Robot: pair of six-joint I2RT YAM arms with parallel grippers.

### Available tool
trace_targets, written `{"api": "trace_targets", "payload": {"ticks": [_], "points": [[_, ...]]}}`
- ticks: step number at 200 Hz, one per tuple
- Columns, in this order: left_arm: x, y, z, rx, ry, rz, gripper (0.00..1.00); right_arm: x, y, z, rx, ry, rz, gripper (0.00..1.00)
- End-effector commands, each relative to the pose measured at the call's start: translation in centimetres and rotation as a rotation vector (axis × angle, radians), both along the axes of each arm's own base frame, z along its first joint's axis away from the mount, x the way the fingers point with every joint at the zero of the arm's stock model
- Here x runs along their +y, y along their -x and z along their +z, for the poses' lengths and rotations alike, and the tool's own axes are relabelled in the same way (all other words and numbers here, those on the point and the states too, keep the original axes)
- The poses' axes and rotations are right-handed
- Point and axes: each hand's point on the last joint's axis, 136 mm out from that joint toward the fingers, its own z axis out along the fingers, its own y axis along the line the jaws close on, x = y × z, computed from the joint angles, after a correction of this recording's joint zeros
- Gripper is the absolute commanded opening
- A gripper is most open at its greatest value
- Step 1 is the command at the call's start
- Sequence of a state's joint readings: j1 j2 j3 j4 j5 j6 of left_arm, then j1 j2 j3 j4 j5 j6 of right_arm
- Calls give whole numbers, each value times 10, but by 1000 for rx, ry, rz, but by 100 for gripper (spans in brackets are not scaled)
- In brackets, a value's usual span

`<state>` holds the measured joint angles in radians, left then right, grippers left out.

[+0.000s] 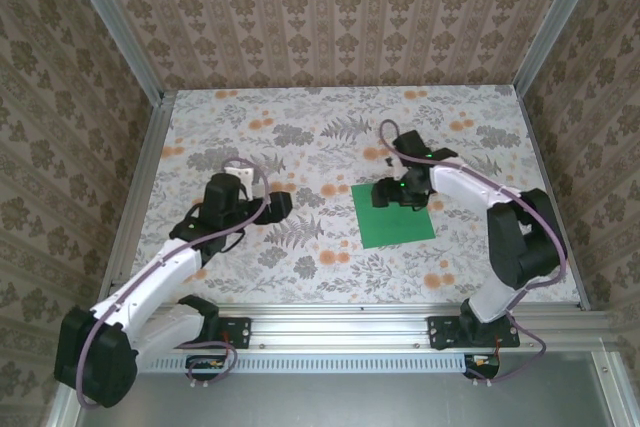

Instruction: Fold a paper plane with a square sheet of paper (pick it up from the middle)

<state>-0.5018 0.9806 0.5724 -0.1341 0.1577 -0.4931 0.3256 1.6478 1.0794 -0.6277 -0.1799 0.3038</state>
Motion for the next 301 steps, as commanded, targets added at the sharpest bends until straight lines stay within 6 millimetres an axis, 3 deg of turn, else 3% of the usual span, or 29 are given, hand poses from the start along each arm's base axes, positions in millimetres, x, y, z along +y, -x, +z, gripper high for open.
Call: {"api": "trace_targets", "payload": {"ticks": [1, 29, 66, 90, 124, 140, 153, 197, 240, 301], "points": [[-9, -6, 7, -30, 17, 13, 100, -7, 27, -24, 94, 36, -35, 74], [-13, -3, 1, -21, -8, 1, 100, -7, 42, -42, 139, 42, -41, 75], [-2, -4, -1, -43, -35, 46, 100, 16, 59, -50, 178, 16, -3, 75], [3, -4, 4, -67, -37, 64, 100, 31, 55, -35, 134, 14, 36, 74], [2, -3, 7, -89, -24, 55, 100, -3, 30, -3, 11, 270, 38, 79], [-5, -4, 7, -84, -6, 34, 100, -11, 20, 5, -21, 332, 34, 85], [-15, -5, 4, -60, 13, -2, 100, -7, 15, 5, -19, 324, 44, 90], [-67, -9, -20, 93, 9, -140, 100, 16, 5, -18, 63, 262, 55, 94], [-113, -11, -31, 117, -52, -194, 100, 15, 1, -30, 92, 300, 32, 98], [-115, -20, -37, 128, -79, -166, 100, 19, 4, -40, 122, 314, 26, 98]]}}
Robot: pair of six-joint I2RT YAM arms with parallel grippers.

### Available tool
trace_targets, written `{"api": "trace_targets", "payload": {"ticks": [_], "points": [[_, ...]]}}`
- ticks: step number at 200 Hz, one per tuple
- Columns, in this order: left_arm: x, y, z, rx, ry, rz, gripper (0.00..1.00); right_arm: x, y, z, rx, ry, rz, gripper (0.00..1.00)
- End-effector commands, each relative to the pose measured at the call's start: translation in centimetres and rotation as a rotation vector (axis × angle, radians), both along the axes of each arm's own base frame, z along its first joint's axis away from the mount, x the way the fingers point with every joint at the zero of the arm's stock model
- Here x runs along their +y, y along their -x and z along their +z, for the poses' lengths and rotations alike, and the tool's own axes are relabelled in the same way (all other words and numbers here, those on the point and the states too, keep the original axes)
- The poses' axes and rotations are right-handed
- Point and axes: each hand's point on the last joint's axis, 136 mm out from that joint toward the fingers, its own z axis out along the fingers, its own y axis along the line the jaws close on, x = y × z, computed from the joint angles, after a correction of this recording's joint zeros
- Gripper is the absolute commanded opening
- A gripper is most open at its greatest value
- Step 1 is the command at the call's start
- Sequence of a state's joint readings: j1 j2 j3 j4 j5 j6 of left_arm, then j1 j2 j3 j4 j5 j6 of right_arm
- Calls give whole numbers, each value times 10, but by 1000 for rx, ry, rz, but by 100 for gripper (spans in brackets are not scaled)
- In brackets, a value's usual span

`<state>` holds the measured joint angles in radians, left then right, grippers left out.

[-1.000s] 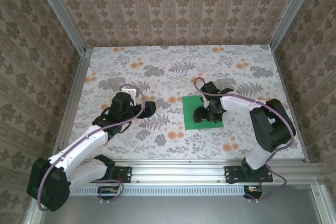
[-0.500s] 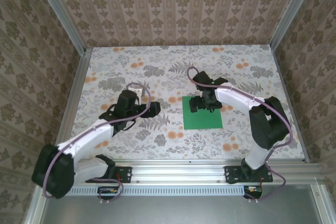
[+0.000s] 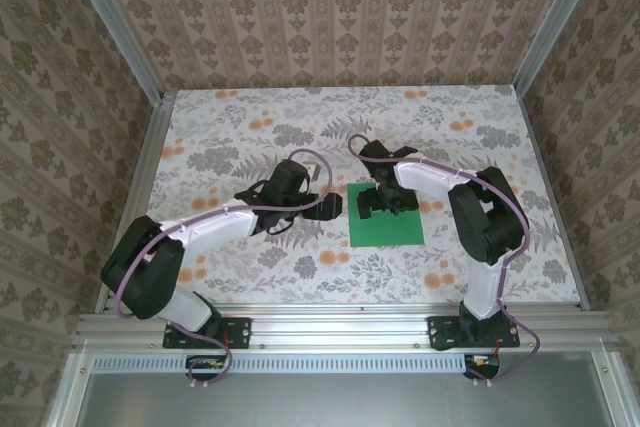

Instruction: Fold a paper plane with a square sheet of paper (pick it up from the middle)

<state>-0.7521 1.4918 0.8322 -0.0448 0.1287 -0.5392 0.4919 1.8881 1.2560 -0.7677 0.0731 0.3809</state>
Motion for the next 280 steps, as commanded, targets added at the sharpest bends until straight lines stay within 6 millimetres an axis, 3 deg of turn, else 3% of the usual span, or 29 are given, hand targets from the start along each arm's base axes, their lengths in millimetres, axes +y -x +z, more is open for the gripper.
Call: {"api": "trace_targets", "payload": {"ticks": [1, 30, 75, 108, 179, 218, 254, 280], "points": [[-2, -8, 10, -19, 7, 32, 100, 3, 4, -1, 22, 17, -18, 98], [0, -9, 8, -17, 6, 46, 100, 8, 4, -9, 35, 3, -32, 98], [2, -6, 4, -2, -6, 49, 100, 0, 16, -42, 103, 48, -57, 95], [5, -5, 2, -1, -18, 51, 100, -2, 22, -44, 115, 49, -53, 89], [3, -6, 3, 4, -21, 46, 100, 5, 10, -24, 73, 8, -26, 78], [8, -8, 7, -5, -31, 70, 100, 11, 2, 5, 13, -37, -14, 65], [31, -14, 19, -58, -36, 201, 100, 31, 3, 36, -34, -180, -7, 48], [42, -15, 27, -86, -30, 251, 100, 56, 3, 61, -67, -342, 9, 48]]}}
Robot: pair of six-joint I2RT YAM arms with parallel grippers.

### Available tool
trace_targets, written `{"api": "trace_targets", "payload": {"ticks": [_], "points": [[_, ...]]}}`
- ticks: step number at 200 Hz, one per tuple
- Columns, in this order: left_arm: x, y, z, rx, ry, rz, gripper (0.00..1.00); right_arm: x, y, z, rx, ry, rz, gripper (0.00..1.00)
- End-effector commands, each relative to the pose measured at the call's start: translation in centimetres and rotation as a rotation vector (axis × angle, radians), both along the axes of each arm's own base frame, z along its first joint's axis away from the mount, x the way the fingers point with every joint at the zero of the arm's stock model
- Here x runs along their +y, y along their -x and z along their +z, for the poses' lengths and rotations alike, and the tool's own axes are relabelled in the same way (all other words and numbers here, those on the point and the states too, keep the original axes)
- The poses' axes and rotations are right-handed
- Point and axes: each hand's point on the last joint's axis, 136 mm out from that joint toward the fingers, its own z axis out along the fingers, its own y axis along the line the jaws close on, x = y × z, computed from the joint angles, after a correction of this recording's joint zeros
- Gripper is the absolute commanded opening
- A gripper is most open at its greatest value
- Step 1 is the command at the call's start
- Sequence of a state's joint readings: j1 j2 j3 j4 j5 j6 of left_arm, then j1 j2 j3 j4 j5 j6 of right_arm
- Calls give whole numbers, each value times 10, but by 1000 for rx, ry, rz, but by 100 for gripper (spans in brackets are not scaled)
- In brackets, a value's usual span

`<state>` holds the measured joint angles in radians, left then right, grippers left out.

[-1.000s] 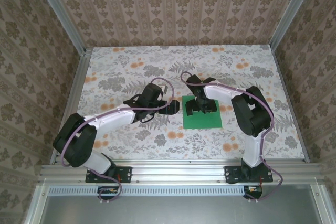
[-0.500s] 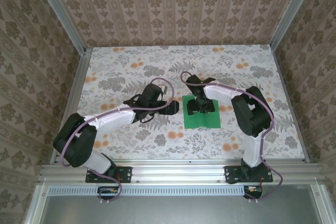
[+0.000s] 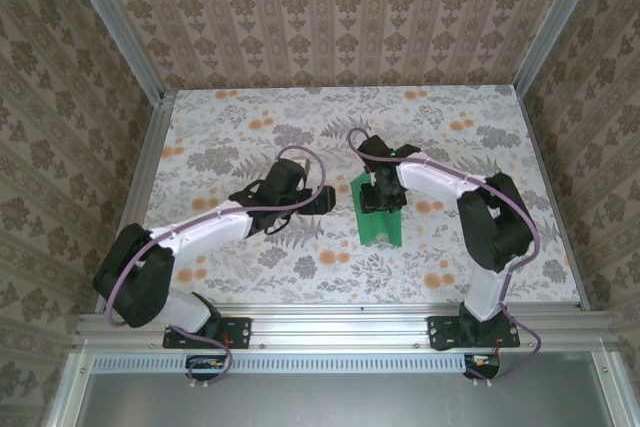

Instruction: Fold a paper plane with a square sheet of paper (pick it up from the middle)

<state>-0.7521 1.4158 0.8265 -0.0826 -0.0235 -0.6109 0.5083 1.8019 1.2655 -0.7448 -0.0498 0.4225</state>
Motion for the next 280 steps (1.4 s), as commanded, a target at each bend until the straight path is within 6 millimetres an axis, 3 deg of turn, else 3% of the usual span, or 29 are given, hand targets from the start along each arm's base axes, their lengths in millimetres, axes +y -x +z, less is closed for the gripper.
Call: {"api": "trace_targets", "payload": {"ticks": [1, 39, 65, 108, 161, 193, 249, 280], "points": [[18, -2, 8, -29, -10, 93, 100, 26, 3, 29, -25, -180, 19, 48], [19, -2, 13, -29, 20, 106, 100, 72, -2, 59, -47, -483, 31, 48], [16, -1, 14, -26, 31, 93, 100, 83, -9, 56, -34, -579, -1, 47], [11, 1, 12, -18, 38, 62, 100, 60, -14, 25, -1, -615, -120, 46], [4, 0, 9, -5, 44, 40, 100, 15, -2, -6, 11, -591, -231, 46], [-3, 0, 6, 8, 52, 24, 100, 3, 8, -20, 40, -549, -231, 50], [-10, 2, 3, 15, 55, -6, 100, -14, 15, -23, 56, -416, -189, 61], [-12, 0, 8, -4, 62, -14, 100, -17, 17, -23, 60, -386, -161, 61]]}}
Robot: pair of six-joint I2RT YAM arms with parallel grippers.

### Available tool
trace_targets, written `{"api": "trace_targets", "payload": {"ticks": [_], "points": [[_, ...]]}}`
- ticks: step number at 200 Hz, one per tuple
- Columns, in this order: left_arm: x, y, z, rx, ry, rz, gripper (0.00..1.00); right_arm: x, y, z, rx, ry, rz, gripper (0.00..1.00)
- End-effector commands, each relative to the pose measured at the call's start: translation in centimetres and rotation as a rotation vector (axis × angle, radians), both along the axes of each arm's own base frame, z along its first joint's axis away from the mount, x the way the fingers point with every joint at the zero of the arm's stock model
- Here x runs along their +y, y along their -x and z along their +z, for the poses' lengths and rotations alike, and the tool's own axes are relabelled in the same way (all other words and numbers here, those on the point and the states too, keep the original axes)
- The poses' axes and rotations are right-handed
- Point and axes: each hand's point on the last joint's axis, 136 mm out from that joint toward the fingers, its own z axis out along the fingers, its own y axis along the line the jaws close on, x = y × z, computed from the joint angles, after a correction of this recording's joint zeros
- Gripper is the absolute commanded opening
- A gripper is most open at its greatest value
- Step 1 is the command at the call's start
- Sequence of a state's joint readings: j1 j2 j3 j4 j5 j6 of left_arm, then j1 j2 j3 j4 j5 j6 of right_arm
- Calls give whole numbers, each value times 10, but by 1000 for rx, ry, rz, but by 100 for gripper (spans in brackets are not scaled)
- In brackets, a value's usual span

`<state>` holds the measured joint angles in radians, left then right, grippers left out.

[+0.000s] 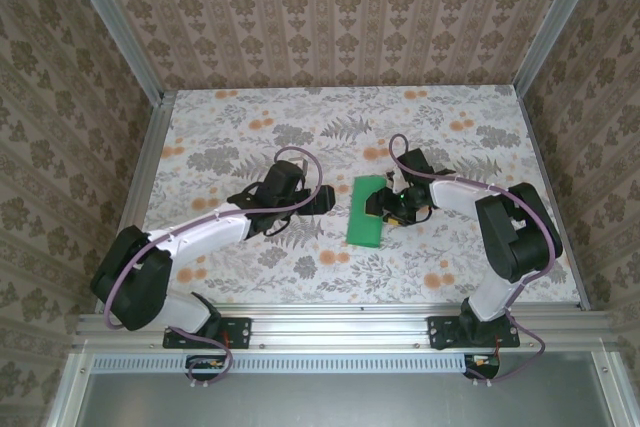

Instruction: Fold a paper plane with a square sheet of paper (pick it up from the middle)

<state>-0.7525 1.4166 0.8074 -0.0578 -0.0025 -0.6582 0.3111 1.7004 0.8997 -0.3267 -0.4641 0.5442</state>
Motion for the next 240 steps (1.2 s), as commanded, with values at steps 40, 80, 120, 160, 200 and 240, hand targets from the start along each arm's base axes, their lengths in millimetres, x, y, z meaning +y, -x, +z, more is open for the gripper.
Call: {"api": "trace_targets", "payload": {"ticks": [40, 80, 120, 160, 200, 240], "points": [[2, -4, 28, -103, 32, 2, 100, -14, 12, 0, 13, 99, 76, 60], [18, 1, 52, -165, 31, 35, 100, -20, 17, -2, 18, 136, 103, 60], [18, 12, 63, -271, 33, -27, 100, -25, 13, 0, -3, 162, 96, 61], [-5, 11, 47, -161, 31, -92, 100, -26, 4, 3, -20, 184, 132, 62], [-30, -2, 36, -130, 115, -90, 97, -30, 4, 7, 1, 181, 157, 63], [-43, -7, 23, -87, 109, -106, 93, -21, 5, 5, 35, 104, 94, 63]]}}
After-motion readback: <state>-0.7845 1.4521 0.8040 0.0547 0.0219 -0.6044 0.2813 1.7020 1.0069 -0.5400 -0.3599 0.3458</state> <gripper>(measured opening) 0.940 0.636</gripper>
